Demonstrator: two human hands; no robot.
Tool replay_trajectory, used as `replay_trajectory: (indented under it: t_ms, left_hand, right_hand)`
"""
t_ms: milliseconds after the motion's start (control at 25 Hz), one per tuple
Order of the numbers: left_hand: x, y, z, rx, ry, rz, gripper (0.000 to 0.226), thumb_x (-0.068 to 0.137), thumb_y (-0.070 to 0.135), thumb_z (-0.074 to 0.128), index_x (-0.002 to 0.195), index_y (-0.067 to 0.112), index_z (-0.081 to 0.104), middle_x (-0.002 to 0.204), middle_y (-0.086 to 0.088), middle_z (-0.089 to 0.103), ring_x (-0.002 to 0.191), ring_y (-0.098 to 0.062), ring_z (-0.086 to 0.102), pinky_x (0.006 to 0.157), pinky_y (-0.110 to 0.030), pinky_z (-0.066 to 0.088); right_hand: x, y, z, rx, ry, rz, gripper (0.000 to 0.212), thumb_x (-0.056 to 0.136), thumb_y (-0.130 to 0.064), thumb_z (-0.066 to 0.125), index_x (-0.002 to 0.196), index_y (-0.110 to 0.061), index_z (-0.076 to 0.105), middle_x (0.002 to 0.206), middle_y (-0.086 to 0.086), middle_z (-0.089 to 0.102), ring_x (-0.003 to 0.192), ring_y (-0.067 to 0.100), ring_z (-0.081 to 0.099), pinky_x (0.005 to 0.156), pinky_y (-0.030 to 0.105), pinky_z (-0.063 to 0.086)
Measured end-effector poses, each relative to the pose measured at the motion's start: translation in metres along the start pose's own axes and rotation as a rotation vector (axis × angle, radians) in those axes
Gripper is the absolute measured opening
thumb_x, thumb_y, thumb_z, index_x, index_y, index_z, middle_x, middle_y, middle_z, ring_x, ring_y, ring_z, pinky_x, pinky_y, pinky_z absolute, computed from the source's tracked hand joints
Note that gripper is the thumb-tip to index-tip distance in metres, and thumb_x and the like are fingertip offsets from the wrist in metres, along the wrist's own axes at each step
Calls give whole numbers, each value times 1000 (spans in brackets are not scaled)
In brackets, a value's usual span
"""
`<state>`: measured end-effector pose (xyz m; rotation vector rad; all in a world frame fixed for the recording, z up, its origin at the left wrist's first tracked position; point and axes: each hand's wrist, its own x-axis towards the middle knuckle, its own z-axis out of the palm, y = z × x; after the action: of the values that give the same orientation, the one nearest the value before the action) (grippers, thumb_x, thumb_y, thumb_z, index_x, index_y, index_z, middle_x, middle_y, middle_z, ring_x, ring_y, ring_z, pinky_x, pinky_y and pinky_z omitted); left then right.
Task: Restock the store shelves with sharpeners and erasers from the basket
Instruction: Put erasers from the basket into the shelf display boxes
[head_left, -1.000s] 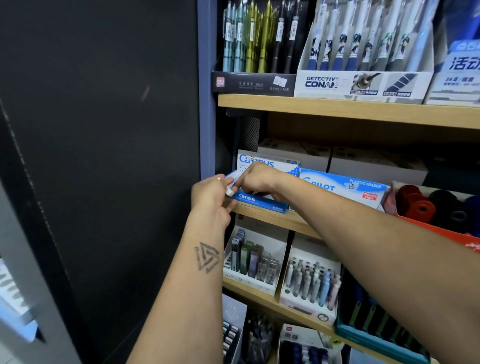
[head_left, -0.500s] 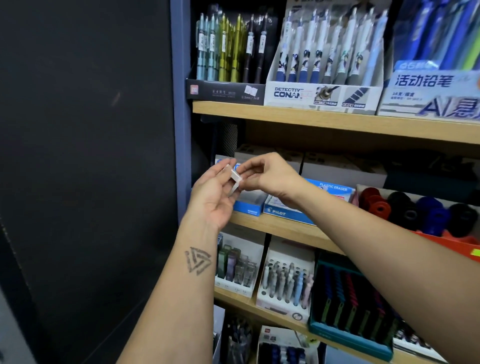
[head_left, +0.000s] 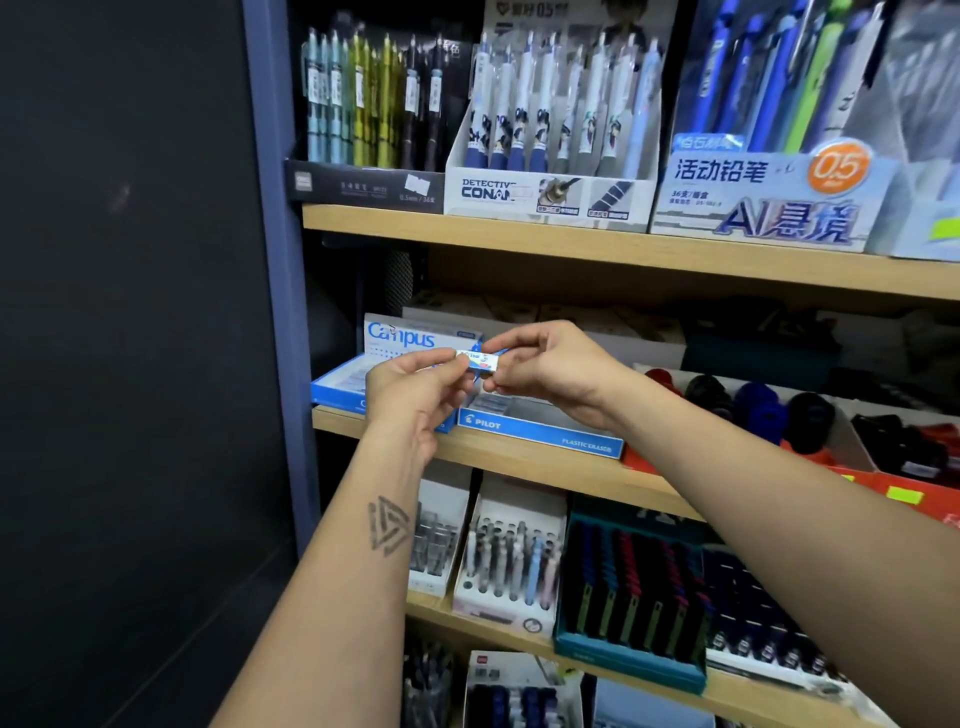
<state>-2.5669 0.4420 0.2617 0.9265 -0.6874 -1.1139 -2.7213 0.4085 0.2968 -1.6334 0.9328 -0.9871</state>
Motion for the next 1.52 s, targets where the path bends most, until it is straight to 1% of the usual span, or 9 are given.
replay_trajectory:
  t_ms: [200,360,560,680,760,880,1080,1320,1520]
  left_hand:
    - [-3,-6,14,30,-54,-23,14,84,1,75,96,3,68,80,-18,75,68,-22,71,70,-27,60]
    - [-2,-13,23,102,-19,118,19,79,-3,79,91,2,65,82,-21,73,67,-24,71,70,-30,62]
    - [1,-15,21,359,-123,277,22,79,-10,74,83,11,71,84,-8,76,82,-18,74,81,-29,58]
    - [10,-10,10,900,-61,454,21,88,3,69,95,21,77,105,2,75,104,-15,68,96,-28,51]
    - [10,-10,5,1257,-144,502,21,92,16,67,108,25,76,119,6,71,115,-16,62,99,-29,47]
    - [11,-20,3,1489,-300,505,29,91,18,68,118,26,73,123,6,70,119,-19,59,104,-37,46]
    - [15,-25,4,1455,-224,497,36,89,2,63,116,24,73,117,1,70,112,-19,61,98,-34,49]
    - [12,-21,5,1392,-294,438,42,85,-8,51,110,25,45,116,2,67,107,-19,60,89,-33,49]
    - [9,-20,4,1360,-308,414,46,85,-9,52,115,25,43,124,0,63,108,-17,58,86,-29,46]
  right_hand:
    - [-1,0,-12,74,154,-35,25,80,17,68,98,0,66,83,19,71,79,23,70,79,29,59]
    - [5,-2,-7,209,206,42,7,86,4,70,90,-1,67,83,16,71,79,21,70,75,25,59]
    - [9,-8,-4,-41,238,62,31,80,0,77,110,-3,70,102,17,74,86,22,69,80,34,60]
    - [18,-7,-14,-582,300,15,23,76,-5,83,97,-11,73,93,12,73,84,18,69,81,37,61]
    - [19,-6,-18,-980,223,78,19,74,-13,86,88,-15,74,90,2,71,84,14,67,79,32,59]
    - [18,-2,-19,-1099,70,125,19,74,-14,86,90,-14,76,89,1,72,78,12,65,67,25,55]
    - [14,-4,-12,-772,-12,134,18,82,1,76,99,-5,78,95,12,75,87,19,71,80,29,61]
    - [14,-13,-16,-722,5,237,12,79,7,76,82,-4,76,90,13,75,86,21,74,79,29,62]
    - [14,-5,-6,-783,2,168,11,78,4,78,83,-6,78,86,10,76,89,23,74,83,31,61]
